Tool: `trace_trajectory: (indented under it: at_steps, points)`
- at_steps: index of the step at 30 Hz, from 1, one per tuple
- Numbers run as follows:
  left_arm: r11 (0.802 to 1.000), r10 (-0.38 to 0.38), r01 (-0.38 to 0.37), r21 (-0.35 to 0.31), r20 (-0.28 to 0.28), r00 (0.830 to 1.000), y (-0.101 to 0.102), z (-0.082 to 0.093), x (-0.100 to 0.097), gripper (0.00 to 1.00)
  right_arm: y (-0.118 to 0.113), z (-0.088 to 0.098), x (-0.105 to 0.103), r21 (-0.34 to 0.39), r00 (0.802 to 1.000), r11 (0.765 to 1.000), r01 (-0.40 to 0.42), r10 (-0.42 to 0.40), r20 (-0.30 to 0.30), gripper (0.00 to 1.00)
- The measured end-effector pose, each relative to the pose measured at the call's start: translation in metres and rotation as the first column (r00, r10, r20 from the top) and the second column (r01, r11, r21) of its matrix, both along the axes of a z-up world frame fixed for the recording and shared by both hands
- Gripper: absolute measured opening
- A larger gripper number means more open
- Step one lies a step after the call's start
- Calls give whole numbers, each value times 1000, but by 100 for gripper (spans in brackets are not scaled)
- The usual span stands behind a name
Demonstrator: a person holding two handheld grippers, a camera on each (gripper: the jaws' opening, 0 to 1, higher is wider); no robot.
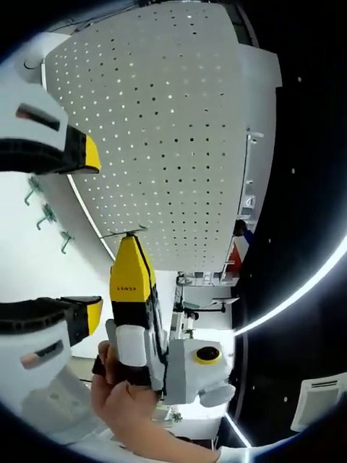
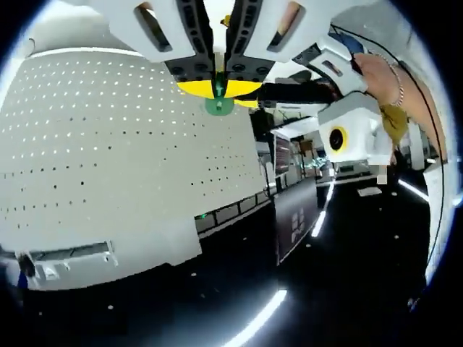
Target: Insert the hook assembly into the mounting plate slot until the hook locks in place.
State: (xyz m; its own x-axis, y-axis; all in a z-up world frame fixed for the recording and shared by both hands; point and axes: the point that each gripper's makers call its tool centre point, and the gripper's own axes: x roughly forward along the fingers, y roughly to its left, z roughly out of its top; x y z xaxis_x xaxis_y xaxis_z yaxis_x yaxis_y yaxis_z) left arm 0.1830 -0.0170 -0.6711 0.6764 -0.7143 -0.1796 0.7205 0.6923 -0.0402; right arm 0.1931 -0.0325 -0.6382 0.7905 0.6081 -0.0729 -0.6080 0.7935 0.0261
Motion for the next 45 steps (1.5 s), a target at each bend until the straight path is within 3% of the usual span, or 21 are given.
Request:
trace_trajectory:
  at_steps: [8, 19, 45]
  points:
    - [1000, 8, -8, -7, -1, 1000, 3, 1, 1, 69, 0, 2, 3, 28, 1000, 1000, 7, -6, -18, 1]
    - [999, 20, -19, -26, 16, 1000, 17, 6, 0, 67, -10, 19, 29, 91, 998, 994, 63, -62, -20, 1]
    - [995, 84, -82, -53, 20, 996, 56, 1, -7, 67, -11, 63, 85, 155, 987, 977, 144, -154, 50, 1]
